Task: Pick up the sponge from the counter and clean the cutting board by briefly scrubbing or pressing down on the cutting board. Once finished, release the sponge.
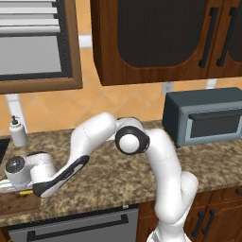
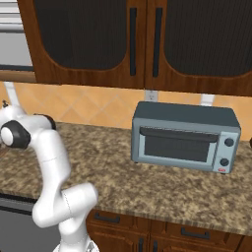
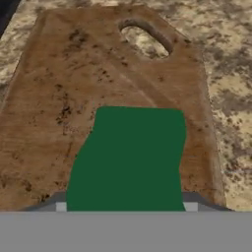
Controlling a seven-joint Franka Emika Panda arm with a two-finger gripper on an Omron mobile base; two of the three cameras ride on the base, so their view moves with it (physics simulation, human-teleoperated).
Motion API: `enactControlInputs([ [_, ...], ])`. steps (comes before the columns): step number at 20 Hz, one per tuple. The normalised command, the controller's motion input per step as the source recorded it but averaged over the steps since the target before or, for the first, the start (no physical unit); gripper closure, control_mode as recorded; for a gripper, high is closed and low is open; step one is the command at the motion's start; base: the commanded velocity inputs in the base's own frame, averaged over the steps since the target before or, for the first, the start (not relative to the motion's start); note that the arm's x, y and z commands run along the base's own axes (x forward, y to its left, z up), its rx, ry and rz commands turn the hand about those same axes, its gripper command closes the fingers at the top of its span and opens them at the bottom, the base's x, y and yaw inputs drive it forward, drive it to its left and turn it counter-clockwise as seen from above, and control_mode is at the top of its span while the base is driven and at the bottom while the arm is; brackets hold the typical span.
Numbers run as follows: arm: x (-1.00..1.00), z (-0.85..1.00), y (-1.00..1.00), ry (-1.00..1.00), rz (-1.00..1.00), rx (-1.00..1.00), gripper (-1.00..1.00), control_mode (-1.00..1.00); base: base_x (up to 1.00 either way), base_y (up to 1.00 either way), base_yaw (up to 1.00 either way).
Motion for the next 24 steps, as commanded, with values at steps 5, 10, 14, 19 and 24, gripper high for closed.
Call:
enactControlInputs([
  [5,-0.9,-0.19,0.0,0.73,0.05,0.0,1.0,-1.0,0.0,0.0,0.0],
  [10,-0.83,-0.68,0.03,0.85,0.15,0.0,1.0,-1.0,0.0,0.0,0.0],
  [14,-1.0,-1.0,0.26,0.59,0.2,-0.03,1.0,-1.0,0.0,0.0,0.0],
  [19,-1.0,-1.0,0.36,0.34,0.22,-0.02,1.0,-1.0,0.0,0.0,0.0],
  [24,-1.0,-1.0,0.32,0.31,0.22,-0.01,1.0,-1.0,0.0,0.0,0.0],
])
